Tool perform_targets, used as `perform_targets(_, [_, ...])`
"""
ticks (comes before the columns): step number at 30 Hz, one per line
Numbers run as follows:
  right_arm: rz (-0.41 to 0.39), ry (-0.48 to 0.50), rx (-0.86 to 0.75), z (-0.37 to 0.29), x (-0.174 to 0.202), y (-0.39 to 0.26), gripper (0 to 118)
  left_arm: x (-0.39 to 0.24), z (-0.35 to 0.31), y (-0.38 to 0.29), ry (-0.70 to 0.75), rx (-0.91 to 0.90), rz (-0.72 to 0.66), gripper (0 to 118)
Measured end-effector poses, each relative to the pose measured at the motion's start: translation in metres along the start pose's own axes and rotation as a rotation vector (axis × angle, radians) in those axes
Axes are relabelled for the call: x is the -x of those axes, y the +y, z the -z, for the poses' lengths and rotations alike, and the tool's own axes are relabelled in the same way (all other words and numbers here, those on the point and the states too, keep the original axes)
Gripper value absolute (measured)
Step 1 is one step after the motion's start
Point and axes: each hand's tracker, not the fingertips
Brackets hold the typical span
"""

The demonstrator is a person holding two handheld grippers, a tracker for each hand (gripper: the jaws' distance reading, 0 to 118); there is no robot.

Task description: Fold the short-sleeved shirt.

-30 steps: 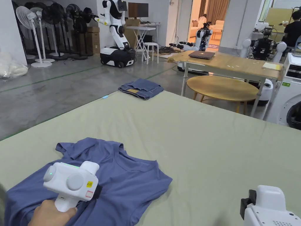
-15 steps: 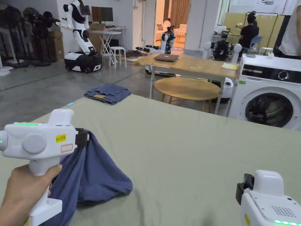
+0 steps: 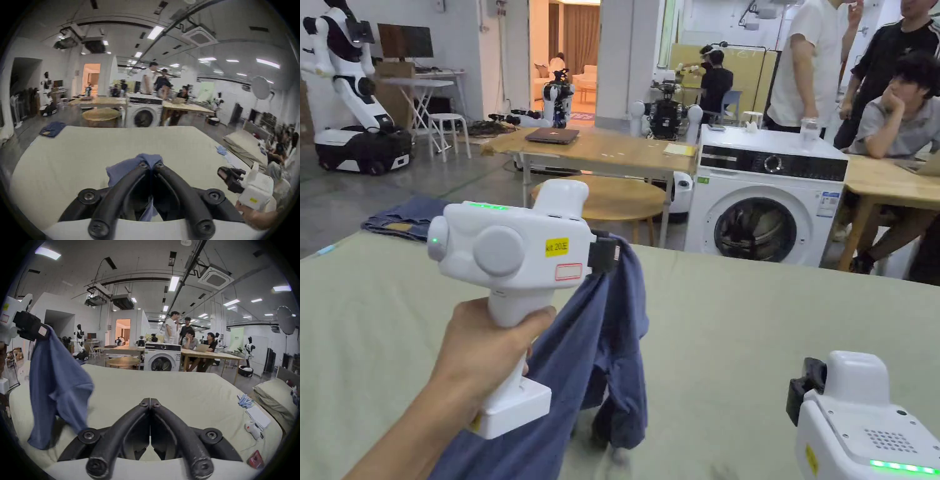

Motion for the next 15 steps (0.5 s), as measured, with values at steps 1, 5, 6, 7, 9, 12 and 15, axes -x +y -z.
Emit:
perform_targets(1, [0.005, -0.011, 0.000, -0.002, -0.007, 0.000, 0, -0.003, 0.014, 0.002, -0.025, 0.007, 0.006, 0])
perform_targets(5, [0.015, -0.081, -0.002, -0.012, -0.043, -0.004, 0, -0.064, 0.061, -0.009, -0.147, 0.040, 0.036, 0])
perform_targets(6, [0.016, -0.093, 0.000, -0.014, -0.049, -0.005, 0, -0.075, 0.070, -0.014, -0.173, 0.060, 0.042, 0])
perform_targets(7, [0.018, -0.104, 0.003, -0.016, -0.058, -0.006, 0, -0.087, 0.080, -0.022, -0.197, 0.083, 0.041, 0])
perform_targets(9, [0.017, -0.133, 0.013, -0.020, -0.072, -0.011, 0, -0.105, 0.100, -0.043, -0.217, 0.145, 0.062, 0])
perform_targets(12, [0.014, -0.162, 0.029, -0.027, -0.087, -0.020, 0, -0.118, 0.119, -0.076, -0.244, 0.216, 0.052, 0])
perform_targets(15, [0.014, -0.174, 0.056, -0.030, -0.097, -0.028, 0, -0.121, 0.123, -0.101, -0.263, 0.246, 0.038, 0])
